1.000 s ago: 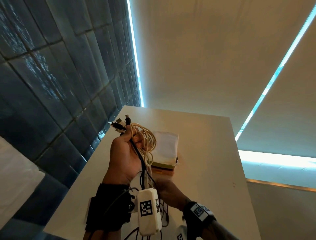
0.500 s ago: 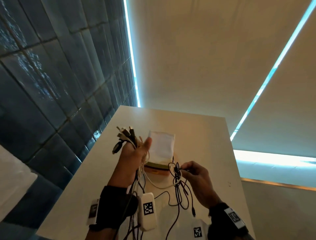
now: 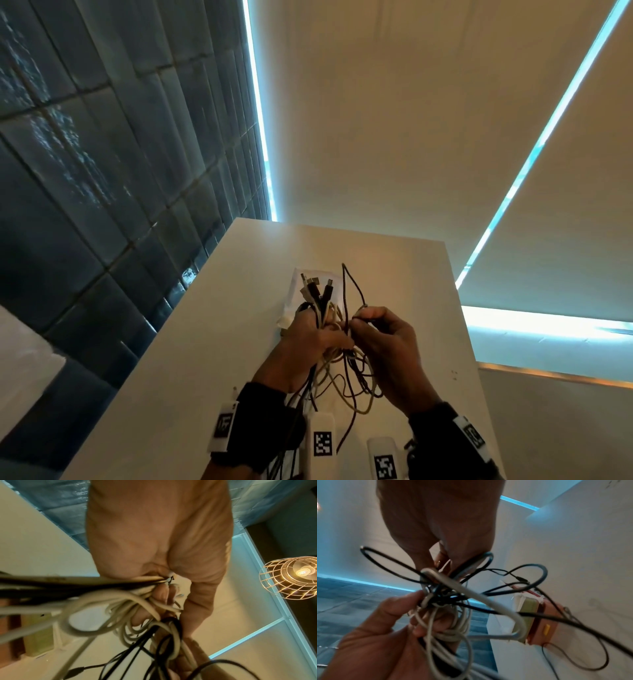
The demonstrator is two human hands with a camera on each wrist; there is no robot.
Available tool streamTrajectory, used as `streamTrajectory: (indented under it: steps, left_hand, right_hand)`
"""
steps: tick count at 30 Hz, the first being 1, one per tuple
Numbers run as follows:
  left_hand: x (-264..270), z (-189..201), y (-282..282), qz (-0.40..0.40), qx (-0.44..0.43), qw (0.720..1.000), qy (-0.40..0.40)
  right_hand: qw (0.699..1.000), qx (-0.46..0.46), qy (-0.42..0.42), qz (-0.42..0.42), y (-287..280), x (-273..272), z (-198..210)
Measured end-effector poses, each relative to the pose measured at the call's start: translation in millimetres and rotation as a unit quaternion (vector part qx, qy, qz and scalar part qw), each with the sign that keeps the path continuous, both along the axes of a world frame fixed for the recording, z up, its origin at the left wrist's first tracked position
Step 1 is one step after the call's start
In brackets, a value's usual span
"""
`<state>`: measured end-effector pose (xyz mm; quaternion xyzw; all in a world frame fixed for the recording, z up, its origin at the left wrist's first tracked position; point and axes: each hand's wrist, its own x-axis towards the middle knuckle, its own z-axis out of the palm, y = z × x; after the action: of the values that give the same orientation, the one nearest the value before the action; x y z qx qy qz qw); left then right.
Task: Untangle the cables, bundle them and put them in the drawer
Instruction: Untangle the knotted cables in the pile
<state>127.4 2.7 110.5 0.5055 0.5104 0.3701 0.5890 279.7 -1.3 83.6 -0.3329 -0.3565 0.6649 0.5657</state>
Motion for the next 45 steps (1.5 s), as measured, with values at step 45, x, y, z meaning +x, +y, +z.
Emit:
streamTrajectory:
  steps: [45]
  left_hand:
    - [-9, -29, 5, 0.105, 0.003, 0.965, -0.242]
  right_hand:
    - [0.949, 0.008, -0.307, 0.070, -3, -6, 19]
